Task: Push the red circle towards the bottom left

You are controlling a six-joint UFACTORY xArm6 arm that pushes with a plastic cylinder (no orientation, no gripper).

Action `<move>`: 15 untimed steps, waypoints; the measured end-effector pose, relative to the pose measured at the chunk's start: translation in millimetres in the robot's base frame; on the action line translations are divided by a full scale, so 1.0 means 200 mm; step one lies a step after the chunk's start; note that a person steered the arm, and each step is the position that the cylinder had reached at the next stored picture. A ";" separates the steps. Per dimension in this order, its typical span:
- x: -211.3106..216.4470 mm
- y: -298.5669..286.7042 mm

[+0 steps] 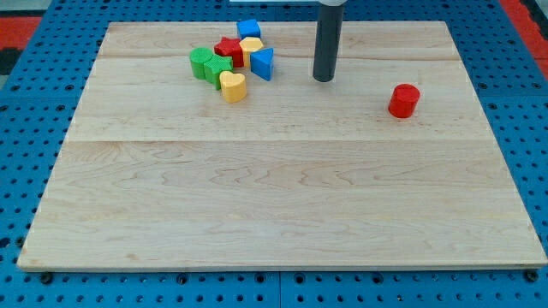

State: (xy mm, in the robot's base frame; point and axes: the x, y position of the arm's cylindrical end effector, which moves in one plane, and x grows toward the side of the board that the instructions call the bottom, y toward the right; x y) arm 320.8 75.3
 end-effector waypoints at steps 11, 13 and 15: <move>0.77 0.30; 1.00 0.02; 1.00 -0.65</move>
State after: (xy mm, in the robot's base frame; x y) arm 520.2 -55.1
